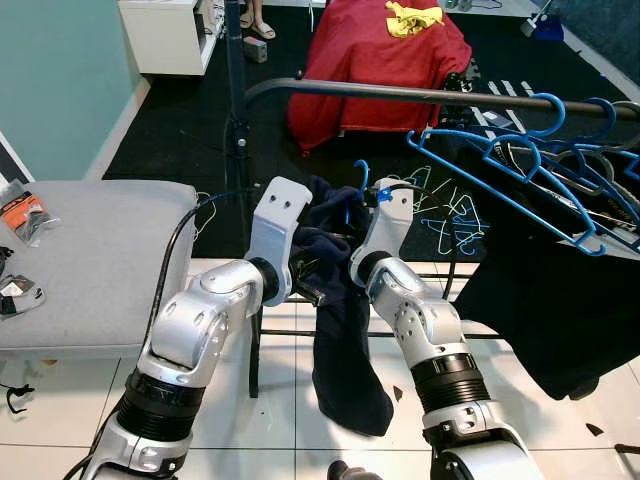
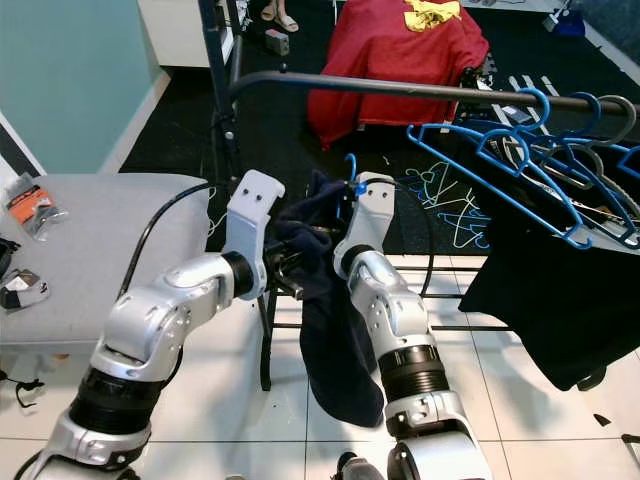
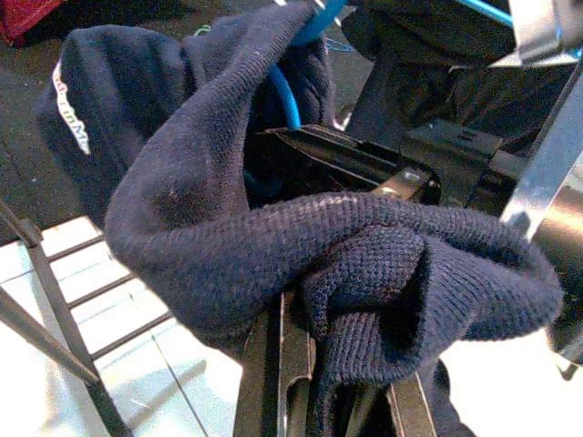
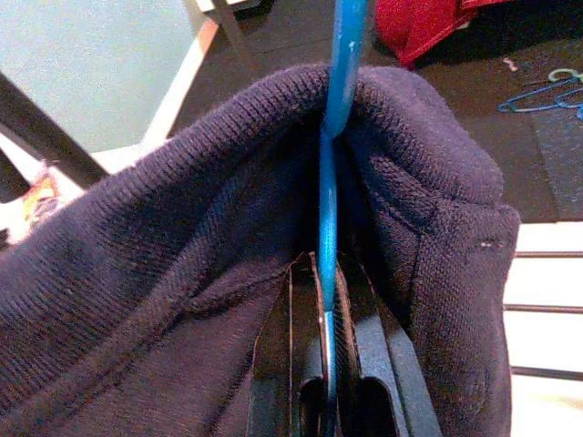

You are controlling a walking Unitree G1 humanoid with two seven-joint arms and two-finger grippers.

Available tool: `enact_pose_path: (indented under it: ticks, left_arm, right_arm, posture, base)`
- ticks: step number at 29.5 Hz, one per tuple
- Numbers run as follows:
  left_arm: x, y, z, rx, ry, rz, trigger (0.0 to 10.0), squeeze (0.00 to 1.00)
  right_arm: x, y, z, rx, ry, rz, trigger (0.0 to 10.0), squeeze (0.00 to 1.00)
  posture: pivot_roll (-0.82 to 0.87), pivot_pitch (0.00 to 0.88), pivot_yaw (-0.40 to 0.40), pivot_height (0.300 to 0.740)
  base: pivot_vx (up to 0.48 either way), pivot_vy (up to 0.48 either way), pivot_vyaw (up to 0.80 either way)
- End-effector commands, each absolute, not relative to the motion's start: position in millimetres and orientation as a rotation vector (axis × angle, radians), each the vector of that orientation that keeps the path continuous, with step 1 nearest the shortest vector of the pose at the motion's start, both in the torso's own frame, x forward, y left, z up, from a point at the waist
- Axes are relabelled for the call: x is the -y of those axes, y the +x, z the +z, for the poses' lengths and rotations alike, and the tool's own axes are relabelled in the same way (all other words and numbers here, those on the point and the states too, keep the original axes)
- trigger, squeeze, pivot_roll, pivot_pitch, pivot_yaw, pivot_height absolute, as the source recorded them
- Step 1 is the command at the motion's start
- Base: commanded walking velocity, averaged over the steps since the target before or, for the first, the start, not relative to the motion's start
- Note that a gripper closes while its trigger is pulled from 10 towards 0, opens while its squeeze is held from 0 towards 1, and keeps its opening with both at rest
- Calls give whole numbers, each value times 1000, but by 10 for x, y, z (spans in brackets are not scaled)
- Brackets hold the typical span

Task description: Hang hanger

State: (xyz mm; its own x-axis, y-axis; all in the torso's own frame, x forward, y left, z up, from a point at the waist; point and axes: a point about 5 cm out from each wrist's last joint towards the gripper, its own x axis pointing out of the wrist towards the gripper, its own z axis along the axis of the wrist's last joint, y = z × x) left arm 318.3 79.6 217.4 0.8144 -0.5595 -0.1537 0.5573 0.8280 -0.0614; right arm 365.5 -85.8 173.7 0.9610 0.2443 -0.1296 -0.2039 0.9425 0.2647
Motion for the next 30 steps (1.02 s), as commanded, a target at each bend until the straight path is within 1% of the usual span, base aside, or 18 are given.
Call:
enact_pose_path:
  ticks: [1,8,12,13,19,20,21,23,28,29,30]
  left_arm:
    - [-826,3157,2499,-30,-43,-598,10000,0]
    - [-789,3122,2412,-61,-25,-620,10000,0]
    - [-742,3115,2417,-59,-43,-631,10000,0]
    - [-727,3118,2440,-54,-69,-638,10000,1000]
    - [-738,3118,2492,-34,-88,-634,10000,1000]
    - [-758,3122,2529,-16,-116,-627,10000,0]
    - [-758,3122,2529,-16,-116,-627,10000,0]
    - [-814,3136,2606,22,-183,-608,10000,0]
    - [-840,3144,2641,40,-209,-602,10000,0]
    - [-856,3143,2678,63,-218,-614,10000,416]
    - [-870,3144,2690,67,-216,-615,10000,1000]
  right_arm:
    - [896,3613,1498,-252,210,210,10000,0]
    - [901,3615,1554,-234,261,211,10000,0]
    - [900,3610,1574,-229,271,218,10000,0]
    - [901,3610,1575,-230,271,220,10000,0]
    - [904,3614,1573,-231,271,223,10000,0]
    - [910,3620,1577,-230,274,223,10000,0]
    - [910,3620,1577,-230,274,223,10000,0]
    - [926,3634,1587,-228,280,222,10000,0]
    - [934,3639,1588,-230,283,221,10000,0]
    - [942,3641,1585,-233,284,223,10000,0]
    - [947,3642,1581,-236,283,224,10000,0]
  posture:
    - [-36,169,-54,740]
    - [-39,170,-50,740]
    - [-42,171,-48,740]
    - [-43,173,-49,740]
    - [-43,173,-51,740]
    - [-42,176,-52,740]
    - [-42,176,-52,740]
    - [-42,176,-51,740]
    - [-42,175,-51,740]
    - [-42,175,-51,740]
    - [-41,176,-50,740]
  base:
    - [0,0,0]
    - [0,0,0]
    - [0,0,0]
    - [0,0,0]
    - [0,0,0]
    - [0,0,0]
    - [0,0,0]
    - [0,0,0]
    - [0,0,0]
    - [0,0,0]
    - [0,0,0]
